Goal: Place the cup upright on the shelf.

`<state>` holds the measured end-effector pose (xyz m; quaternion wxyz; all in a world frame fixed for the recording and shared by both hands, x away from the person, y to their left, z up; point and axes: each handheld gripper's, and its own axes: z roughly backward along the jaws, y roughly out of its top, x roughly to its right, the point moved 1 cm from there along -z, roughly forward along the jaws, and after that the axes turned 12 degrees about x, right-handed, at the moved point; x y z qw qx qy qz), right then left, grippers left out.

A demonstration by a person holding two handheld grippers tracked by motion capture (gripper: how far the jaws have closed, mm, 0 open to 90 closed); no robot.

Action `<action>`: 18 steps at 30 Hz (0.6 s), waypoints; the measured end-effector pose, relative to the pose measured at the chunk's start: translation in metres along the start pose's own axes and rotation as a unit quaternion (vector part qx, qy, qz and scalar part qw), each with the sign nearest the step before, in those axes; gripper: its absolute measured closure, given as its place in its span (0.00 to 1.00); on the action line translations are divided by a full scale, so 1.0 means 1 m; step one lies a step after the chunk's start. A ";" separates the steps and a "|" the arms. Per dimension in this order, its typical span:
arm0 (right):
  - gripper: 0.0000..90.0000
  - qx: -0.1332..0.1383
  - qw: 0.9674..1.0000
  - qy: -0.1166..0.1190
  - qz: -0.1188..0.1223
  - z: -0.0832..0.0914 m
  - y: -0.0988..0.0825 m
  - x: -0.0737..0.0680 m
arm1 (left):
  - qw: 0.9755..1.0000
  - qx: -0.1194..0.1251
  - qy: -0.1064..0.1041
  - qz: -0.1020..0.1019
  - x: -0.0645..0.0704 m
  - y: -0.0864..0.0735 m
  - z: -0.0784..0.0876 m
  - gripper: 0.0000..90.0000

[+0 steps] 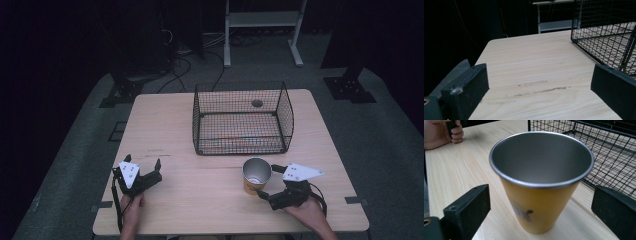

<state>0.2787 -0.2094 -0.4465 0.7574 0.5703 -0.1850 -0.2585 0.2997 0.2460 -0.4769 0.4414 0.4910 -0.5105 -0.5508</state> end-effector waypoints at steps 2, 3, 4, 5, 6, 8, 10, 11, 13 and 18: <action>0.02 -0.001 1.000 0.000 0.004 -0.005 0.002 0.001 | 1.000 0.000 0.000 0.000 0.000 0.000 0.000 0.01; 0.02 -0.001 1.000 0.000 0.004 -0.005 0.002 0.001 | 1.000 0.000 0.000 0.000 0.000 0.000 0.000 0.01; 0.02 0.000 1.000 0.002 0.003 -0.006 0.003 0.001 | 1.000 0.000 0.000 0.000 0.000 0.000 0.000 0.01; 0.02 -0.001 1.000 0.002 0.003 -0.008 0.003 0.001 | 1.000 0.000 0.000 0.000 0.000 0.000 0.000 0.01; 0.02 -0.002 1.000 0.003 0.004 -0.009 0.004 0.000 | 1.000 0.000 0.000 0.000 0.000 0.000 0.000 0.01; 0.02 -0.002 1.000 0.006 0.004 -0.012 0.004 0.000 | 1.000 0.000 0.000 0.000 0.000 0.000 0.000 0.01; 0.02 -0.001 1.000 0.007 0.002 -0.016 0.005 0.000 | 1.000 0.000 0.000 0.000 0.000 0.000 0.000 0.01; 0.02 -0.001 1.000 0.007 0.002 -0.016 0.005 0.000 | 1.000 0.000 0.000 0.000 0.000 0.000 0.000 0.01; 0.02 -0.003 1.000 0.009 0.005 -0.019 0.006 0.001 | 1.000 0.000 0.000 0.000 0.000 0.000 0.000 0.01; 0.02 -0.001 1.000 0.011 0.002 -0.026 0.006 0.001 | 1.000 0.000 -0.001 0.000 0.000 0.000 0.000 0.01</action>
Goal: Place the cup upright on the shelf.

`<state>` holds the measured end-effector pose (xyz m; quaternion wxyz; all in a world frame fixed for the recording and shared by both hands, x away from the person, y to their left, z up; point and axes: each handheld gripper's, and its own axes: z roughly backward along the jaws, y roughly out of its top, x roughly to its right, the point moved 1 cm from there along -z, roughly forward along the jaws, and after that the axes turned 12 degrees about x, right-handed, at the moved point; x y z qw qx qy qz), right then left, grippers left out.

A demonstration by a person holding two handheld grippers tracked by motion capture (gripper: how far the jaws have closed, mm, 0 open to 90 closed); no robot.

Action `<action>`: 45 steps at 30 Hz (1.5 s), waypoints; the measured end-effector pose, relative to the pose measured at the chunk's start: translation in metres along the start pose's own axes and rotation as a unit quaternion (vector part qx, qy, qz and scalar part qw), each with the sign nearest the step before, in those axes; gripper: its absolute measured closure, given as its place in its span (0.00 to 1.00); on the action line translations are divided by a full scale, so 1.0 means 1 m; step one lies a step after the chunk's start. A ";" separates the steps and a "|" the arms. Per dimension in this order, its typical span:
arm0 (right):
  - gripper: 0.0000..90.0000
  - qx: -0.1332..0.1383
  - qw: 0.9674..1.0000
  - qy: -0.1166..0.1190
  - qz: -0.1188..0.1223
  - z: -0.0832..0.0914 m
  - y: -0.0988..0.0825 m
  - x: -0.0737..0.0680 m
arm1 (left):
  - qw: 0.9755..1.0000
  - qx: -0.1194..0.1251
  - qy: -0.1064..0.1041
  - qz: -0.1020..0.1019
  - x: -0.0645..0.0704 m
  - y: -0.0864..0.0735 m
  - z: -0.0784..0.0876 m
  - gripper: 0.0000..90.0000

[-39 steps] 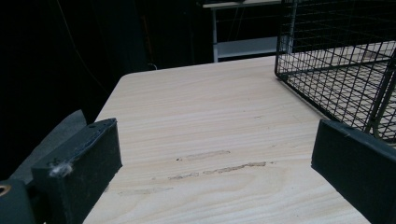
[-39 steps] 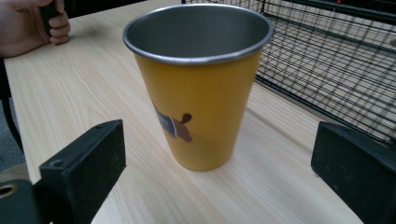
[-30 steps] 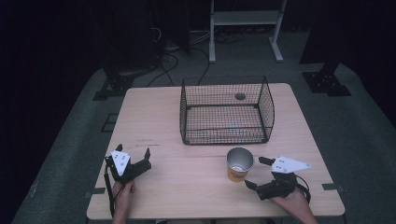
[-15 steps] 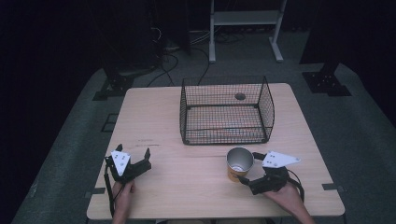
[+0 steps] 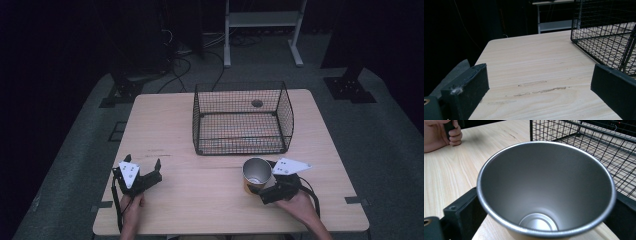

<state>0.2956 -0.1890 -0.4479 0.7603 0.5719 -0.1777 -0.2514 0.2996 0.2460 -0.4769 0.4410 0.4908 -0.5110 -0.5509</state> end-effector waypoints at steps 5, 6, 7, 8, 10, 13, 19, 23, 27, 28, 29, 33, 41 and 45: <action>0.02 0.001 1.000 -0.001 -0.001 -0.004 0.000 0.000 | 1.000 0.000 0.000 0.000 0.000 0.000 0.000 0.01; 0.02 0.002 1.000 -0.002 -0.002 -0.004 0.000 0.001 | 1.000 0.000 0.000 0.000 0.000 0.000 0.000 0.01; 0.02 0.002 1.000 -0.002 -0.002 -0.004 0.000 0.001 | 1.000 0.000 0.000 0.000 0.000 0.000 0.000 0.01; 0.02 0.000 1.000 -0.002 -0.002 -0.005 0.001 0.002 | 1.000 0.000 0.000 0.000 0.000 0.000 0.000 0.01; 0.02 0.000 1.000 -0.002 -0.002 -0.005 0.003 0.002 | 1.000 0.000 0.000 0.000 0.000 0.000 0.000 0.01; 0.06 0.002 1.000 0.001 -0.002 -0.004 0.004 0.003 | 1.000 0.000 0.000 0.000 0.000 0.000 0.000 0.01; 0.13 0.001 1.000 0.011 0.000 -0.003 0.006 0.003 | 1.000 0.000 -0.001 0.000 0.000 0.000 0.000 0.01; 0.13 -0.001 1.000 0.013 -0.002 -0.002 0.007 0.003 | 1.000 0.001 0.000 0.000 0.000 0.000 0.000 0.01; 0.14 0.005 1.000 0.018 -0.011 0.002 0.011 0.007 | 1.000 0.001 0.000 0.000 0.000 0.000 0.000 0.01; 0.14 0.004 1.000 0.018 -0.013 0.003 0.012 0.009 | 1.000 0.001 -0.001 0.001 0.000 0.000 0.000 0.01; 0.14 0.000 1.000 0.017 -0.011 0.004 0.013 0.010 | 1.000 0.000 -0.001 0.000 0.000 0.000 0.000 0.01; 0.14 -0.002 1.000 0.018 -0.015 0.010 0.018 0.016 | 1.000 0.000 -0.001 0.000 0.000 0.000 0.000 0.01; 0.14 0.006 0.999 0.023 -0.036 0.021 0.028 0.027 | 1.000 -0.001 0.000 0.000 0.000 0.000 0.000 0.01; 0.14 0.012 0.999 0.026 -0.046 0.024 0.034 0.033 | 1.000 -0.001 0.000 0.000 0.000 0.000 0.000 0.01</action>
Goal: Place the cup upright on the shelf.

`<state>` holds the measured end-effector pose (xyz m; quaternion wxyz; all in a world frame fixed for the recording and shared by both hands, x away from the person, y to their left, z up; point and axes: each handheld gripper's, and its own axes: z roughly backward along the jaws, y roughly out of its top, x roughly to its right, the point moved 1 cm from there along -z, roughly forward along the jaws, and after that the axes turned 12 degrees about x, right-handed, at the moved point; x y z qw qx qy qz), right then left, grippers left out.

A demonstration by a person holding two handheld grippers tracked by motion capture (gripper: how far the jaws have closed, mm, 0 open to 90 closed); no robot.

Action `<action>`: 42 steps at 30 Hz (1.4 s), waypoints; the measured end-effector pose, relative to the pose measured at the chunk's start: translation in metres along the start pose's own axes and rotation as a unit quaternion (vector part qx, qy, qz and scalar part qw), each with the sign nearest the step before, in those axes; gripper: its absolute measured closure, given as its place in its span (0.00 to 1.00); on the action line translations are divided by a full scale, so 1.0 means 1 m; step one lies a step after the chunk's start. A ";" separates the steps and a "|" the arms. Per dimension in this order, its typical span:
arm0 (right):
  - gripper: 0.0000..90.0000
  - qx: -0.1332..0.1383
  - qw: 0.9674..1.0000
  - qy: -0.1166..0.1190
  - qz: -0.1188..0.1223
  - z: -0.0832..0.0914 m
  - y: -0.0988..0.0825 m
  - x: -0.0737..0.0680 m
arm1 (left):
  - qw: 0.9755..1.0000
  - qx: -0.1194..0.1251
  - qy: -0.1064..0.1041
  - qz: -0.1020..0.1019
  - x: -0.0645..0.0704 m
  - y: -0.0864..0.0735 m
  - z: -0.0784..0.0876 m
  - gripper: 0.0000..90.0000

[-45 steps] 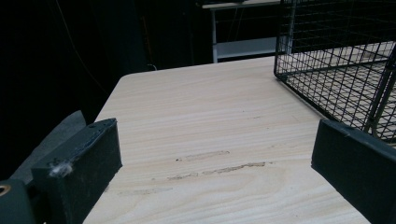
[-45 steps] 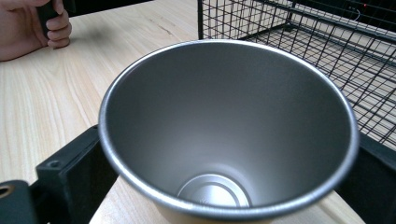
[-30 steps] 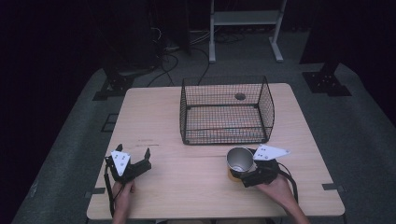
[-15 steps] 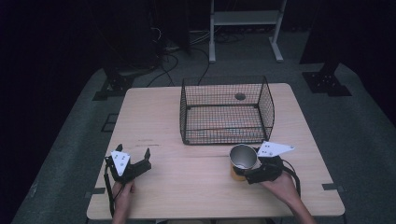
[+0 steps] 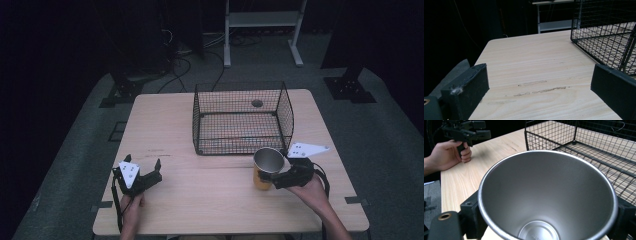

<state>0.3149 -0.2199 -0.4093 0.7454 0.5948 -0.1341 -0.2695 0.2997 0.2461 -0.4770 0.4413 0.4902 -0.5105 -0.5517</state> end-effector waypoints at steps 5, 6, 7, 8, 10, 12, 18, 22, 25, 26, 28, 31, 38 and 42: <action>0.14 0.002 1.000 0.005 -0.008 0.002 0.010 0.006 | 1.000 0.001 0.000 0.001 0.000 0.000 0.000 0.01; 0.14 0.002 1.000 0.005 -0.008 0.002 0.010 0.006 | 1.000 0.000 0.000 0.000 0.000 0.000 0.000 0.01; 0.14 0.001 1.000 0.005 -0.008 0.001 0.012 0.007 | 1.000 0.000 0.000 0.000 0.000 0.000 0.000 0.01; 0.14 0.001 1.000 0.005 -0.009 0.001 0.014 0.008 | 1.000 0.000 0.000 0.001 0.000 0.000 0.000 0.01; 0.14 0.002 1.000 0.006 -0.013 0.001 0.018 0.010 | 1.000 0.000 0.000 0.001 0.000 0.000 0.000 0.01; 0.14 0.002 1.000 0.007 -0.014 0.000 0.022 0.012 | 1.000 0.000 0.000 0.001 0.000 0.000 0.000 0.01; 0.14 0.006 1.000 0.013 -0.008 -0.003 0.043 0.017 | 1.000 0.000 0.000 0.001 0.000 0.000 0.000 0.01; 0.14 0.006 1.000 0.016 -0.007 -0.006 0.052 0.019 | 1.000 0.000 -0.001 0.001 0.000 0.000 0.000 0.01; 0.14 0.008 1.000 0.014 -0.006 -0.009 0.060 0.022 | 1.000 -0.001 -0.001 0.000 0.000 0.000 0.000 0.01; 0.14 0.007 1.000 0.014 -0.008 -0.010 0.062 0.023 | 1.000 0.000 -0.001 0.000 0.000 0.000 0.000 0.01; 0.13 0.005 1.000 0.013 -0.008 -0.013 0.066 0.027 | 1.000 0.000 -0.001 0.000 0.000 0.000 0.000 0.01; 0.13 0.001 1.000 0.012 -0.007 -0.018 0.073 0.031 | 1.000 0.001 -0.001 0.001 0.000 0.000 0.000 0.01; 0.13 -0.005 1.000 0.012 -0.006 -0.032 0.089 0.037 | 1.000 0.000 -0.001 0.000 0.000 0.000 0.000 0.01; 0.13 -0.006 1.000 0.011 -0.005 -0.037 0.095 0.040 | 1.000 0.000 -0.001 0.001 0.000 0.000 0.000 0.01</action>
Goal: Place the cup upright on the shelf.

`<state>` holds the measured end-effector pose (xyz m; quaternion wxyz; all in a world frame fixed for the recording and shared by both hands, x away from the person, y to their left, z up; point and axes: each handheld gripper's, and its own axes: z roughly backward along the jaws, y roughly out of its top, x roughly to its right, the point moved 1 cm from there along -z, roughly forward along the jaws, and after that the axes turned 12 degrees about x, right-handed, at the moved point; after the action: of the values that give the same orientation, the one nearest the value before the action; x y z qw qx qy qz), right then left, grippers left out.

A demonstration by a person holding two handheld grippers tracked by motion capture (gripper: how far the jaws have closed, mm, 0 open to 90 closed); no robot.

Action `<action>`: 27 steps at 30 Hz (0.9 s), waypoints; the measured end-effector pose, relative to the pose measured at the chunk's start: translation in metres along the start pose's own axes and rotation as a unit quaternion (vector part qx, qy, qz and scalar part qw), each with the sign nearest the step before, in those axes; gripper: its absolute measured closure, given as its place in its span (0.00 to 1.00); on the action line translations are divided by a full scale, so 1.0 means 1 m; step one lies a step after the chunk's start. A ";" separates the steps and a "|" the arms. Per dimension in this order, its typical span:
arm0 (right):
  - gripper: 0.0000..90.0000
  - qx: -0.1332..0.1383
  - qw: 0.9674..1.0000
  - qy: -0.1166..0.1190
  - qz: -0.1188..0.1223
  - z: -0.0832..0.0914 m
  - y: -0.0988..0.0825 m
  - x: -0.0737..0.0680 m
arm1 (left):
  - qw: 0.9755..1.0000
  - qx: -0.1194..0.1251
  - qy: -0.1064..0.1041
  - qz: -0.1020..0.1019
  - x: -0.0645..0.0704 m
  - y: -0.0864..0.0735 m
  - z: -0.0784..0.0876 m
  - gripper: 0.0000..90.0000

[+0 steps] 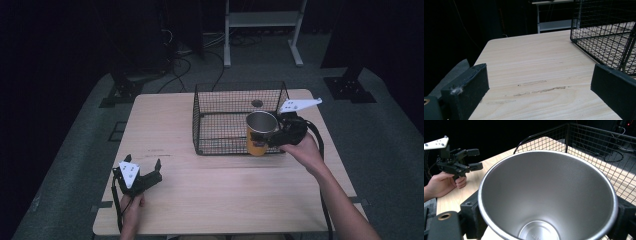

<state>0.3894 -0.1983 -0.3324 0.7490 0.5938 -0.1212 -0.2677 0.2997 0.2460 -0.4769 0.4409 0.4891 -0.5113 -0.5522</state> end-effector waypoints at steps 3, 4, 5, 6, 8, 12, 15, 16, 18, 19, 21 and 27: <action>0.13 -0.004 1.000 -0.004 0.001 -0.007 0.007 0.005 | 1.000 0.000 0.000 0.000 0.000 0.000 0.000 0.01; 0.13 -0.004 1.000 -0.004 0.001 -0.007 0.007 0.005 | 1.000 0.000 0.000 0.000 0.000 0.000 0.000 0.01; 0.13 -0.006 1.000 -0.005 0.001 -0.009 0.009 0.006 | 1.000 0.000 0.000 0.000 0.000 0.000 0.000 0.01; 0.13 -0.007 1.000 -0.005 -0.001 -0.011 0.012 0.009 | 1.000 0.000 -0.001 0.000 0.000 0.000 0.000 0.01; 0.13 -0.006 1.000 -0.006 -0.002 -0.013 0.014 0.011 | 1.000 0.000 -0.001 0.000 0.000 0.000 0.000 0.01; 0.13 -0.008 1.000 -0.009 -0.011 -0.019 0.020 0.018 | 1.000 0.001 -0.001 0.000 0.000 0.000 0.000 0.01; 0.13 -0.013 1.000 -0.017 -0.010 -0.027 0.025 0.023 | 1.000 0.001 -0.001 0.001 0.000 0.000 0.000 0.01; 0.13 -0.013 1.000 -0.017 -0.010 -0.027 0.025 0.023 | 1.000 0.001 -0.001 0.001 0.000 0.000 0.000 0.01; 0.13 -0.016 1.000 -0.018 -0.012 -0.031 0.027 0.026 | 1.000 0.002 -0.001 0.001 0.000 0.000 0.000 0.01; 0.13 -0.018 1.000 -0.019 -0.012 -0.033 0.027 0.027 | 1.000 0.001 -0.001 0.000 0.000 0.000 0.000 0.01; 0.13 -0.021 0.999 -0.022 -0.013 -0.037 0.028 0.030 | 1.000 0.002 -0.001 0.001 0.000 0.000 0.000 0.01; 0.13 -0.033 0.999 -0.029 -0.017 -0.050 0.031 0.040 | 1.000 0.002 -0.002 0.001 0.000 0.000 0.000 0.01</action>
<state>0.4555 -0.1735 -0.3211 0.7598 0.5627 -0.1241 -0.3012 0.2997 0.2459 -0.4769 0.4399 0.4885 -0.5133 -0.5517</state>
